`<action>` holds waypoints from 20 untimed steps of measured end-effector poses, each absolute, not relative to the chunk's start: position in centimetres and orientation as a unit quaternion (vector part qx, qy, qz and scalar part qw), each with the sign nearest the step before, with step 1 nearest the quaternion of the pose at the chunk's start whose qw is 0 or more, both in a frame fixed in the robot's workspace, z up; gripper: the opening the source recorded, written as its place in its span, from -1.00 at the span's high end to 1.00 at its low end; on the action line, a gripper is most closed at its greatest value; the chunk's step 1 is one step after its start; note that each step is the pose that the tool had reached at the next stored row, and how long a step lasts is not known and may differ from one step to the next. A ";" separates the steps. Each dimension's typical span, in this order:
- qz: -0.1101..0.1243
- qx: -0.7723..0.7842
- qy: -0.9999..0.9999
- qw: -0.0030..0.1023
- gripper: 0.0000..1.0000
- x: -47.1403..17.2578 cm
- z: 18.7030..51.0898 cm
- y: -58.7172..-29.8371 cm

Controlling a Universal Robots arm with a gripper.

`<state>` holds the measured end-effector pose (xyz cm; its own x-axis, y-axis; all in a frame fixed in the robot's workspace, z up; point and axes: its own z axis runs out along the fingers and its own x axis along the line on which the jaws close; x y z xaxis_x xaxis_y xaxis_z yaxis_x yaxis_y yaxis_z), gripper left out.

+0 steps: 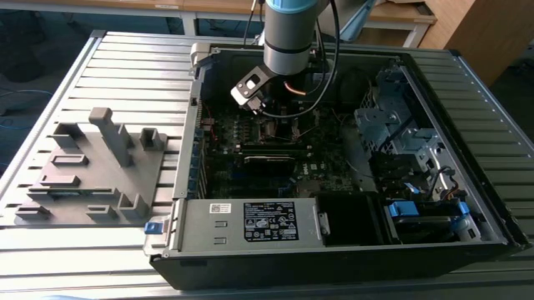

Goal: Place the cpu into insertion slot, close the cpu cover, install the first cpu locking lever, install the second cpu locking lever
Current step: 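Place the cpu into insertion slot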

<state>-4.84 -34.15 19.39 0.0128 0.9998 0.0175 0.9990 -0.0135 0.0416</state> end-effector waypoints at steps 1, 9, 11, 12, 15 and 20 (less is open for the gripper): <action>0.021 0.712 0.702 0.009 -0.08 -4.8 19.5 -34.1; 0.021 0.712 0.702 0.008 -0.08 -4.8 19.7 -34.1; 0.021 0.712 0.702 0.008 -0.08 -4.8 19.6 -34.1; 0.021 0.712 0.702 0.008 -0.08 -4.8 19.6 -34.0; 0.021 0.712 0.702 0.008 -0.08 -4.8 19.6 -34.0; 0.021 0.712 0.702 0.008 -0.08 -4.8 19.5 -33.9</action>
